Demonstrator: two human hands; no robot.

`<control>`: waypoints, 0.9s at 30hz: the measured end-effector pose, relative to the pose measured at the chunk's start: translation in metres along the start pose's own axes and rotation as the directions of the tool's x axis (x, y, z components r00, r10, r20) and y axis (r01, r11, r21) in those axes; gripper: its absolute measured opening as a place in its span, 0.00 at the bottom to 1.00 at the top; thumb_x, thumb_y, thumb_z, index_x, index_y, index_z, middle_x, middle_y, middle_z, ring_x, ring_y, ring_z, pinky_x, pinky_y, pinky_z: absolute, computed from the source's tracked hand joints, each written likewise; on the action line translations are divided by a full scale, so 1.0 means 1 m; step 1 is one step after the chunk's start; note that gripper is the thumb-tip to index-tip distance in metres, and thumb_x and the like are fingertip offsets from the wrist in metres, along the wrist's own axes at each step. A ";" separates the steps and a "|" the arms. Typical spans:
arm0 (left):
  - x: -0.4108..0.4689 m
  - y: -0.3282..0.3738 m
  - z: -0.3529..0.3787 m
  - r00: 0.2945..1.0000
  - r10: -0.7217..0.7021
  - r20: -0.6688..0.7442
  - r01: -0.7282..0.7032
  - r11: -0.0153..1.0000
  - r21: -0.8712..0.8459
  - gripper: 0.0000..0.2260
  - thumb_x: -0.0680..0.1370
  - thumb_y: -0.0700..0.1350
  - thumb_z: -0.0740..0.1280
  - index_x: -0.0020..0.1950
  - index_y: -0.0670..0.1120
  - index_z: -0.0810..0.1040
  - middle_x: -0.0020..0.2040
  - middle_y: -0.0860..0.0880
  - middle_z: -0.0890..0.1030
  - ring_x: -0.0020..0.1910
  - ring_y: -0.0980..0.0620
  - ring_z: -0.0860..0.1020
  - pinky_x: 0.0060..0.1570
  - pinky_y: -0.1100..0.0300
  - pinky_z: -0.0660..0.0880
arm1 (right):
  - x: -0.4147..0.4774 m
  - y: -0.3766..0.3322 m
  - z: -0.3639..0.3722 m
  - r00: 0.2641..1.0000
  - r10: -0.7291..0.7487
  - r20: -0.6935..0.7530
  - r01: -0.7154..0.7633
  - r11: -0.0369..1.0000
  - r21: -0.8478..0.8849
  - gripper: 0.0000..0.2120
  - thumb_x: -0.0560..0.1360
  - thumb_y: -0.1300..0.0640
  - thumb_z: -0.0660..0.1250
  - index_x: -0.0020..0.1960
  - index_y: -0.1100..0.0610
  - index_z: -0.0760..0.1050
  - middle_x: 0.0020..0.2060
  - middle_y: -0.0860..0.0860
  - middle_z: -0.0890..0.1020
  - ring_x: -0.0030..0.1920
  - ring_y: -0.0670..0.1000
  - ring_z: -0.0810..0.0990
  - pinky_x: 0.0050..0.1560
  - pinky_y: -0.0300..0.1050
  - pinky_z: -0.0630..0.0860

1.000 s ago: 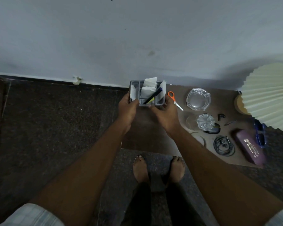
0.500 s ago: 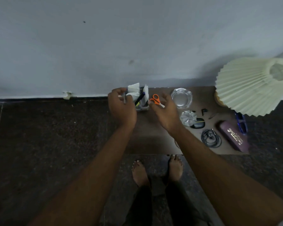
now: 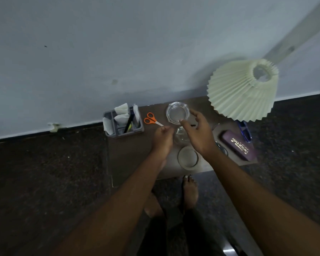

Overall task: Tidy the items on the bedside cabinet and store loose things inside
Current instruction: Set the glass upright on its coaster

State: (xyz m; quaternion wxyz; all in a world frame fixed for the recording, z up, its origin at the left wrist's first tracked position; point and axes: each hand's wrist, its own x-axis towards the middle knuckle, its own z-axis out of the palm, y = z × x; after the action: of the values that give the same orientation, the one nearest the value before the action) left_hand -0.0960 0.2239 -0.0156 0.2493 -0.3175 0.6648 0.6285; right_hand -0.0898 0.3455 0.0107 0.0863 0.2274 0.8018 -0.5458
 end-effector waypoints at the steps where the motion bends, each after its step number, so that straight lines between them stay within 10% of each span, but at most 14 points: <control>1: 0.000 -0.001 -0.001 0.999 -0.033 0.011 0.033 0.999 -0.010 0.07 0.77 0.44 0.66 0.38 0.49 0.75 0.35 0.52 0.77 0.37 0.53 0.74 0.43 0.56 0.70 | 0.001 0.003 0.000 0.999 0.029 0.012 -0.030 0.999 0.027 0.22 0.76 0.46 0.69 0.68 0.50 0.71 0.56 0.37 0.74 0.49 0.24 0.72 0.49 0.25 0.68; 8: -0.003 0.005 0.014 0.981 -0.179 0.072 0.180 0.984 -0.008 0.09 0.80 0.50 0.63 0.41 0.50 0.76 0.40 0.51 0.78 0.42 0.50 0.76 0.45 0.56 0.71 | 0.008 0.015 -0.005 0.971 0.208 0.117 -0.226 0.958 0.178 0.15 0.77 0.44 0.67 0.55 0.55 0.80 0.49 0.50 0.85 0.48 0.46 0.84 0.58 0.54 0.80; 12: -0.003 0.005 0.021 0.974 -0.206 0.093 0.208 0.978 -0.006 0.08 0.79 0.53 0.65 0.47 0.50 0.79 0.51 0.44 0.84 0.51 0.43 0.81 0.48 0.53 0.75 | 0.013 0.017 -0.004 0.949 0.265 0.169 -0.284 0.953 0.106 0.18 0.75 0.41 0.66 0.48 0.56 0.82 0.43 0.52 0.85 0.46 0.52 0.84 0.57 0.57 0.79; 27: -0.007 0.006 0.032 0.976 -0.210 0.057 0.216 0.967 -0.139 0.06 0.82 0.45 0.61 0.50 0.47 0.77 0.43 0.47 0.81 0.41 0.49 0.81 0.40 0.57 0.80 | 0.017 0.024 -0.003 0.940 0.294 0.173 -0.309 0.949 0.069 0.25 0.74 0.36 0.63 0.47 0.58 0.81 0.42 0.55 0.85 0.44 0.54 0.84 0.53 0.59 0.81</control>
State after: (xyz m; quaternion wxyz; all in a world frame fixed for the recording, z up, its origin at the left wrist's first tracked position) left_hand -0.0974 0.2563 -0.0092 0.3054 -0.3911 0.5744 0.6511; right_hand -0.0931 0.3596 -0.0151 0.2220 0.3068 0.7210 -0.5803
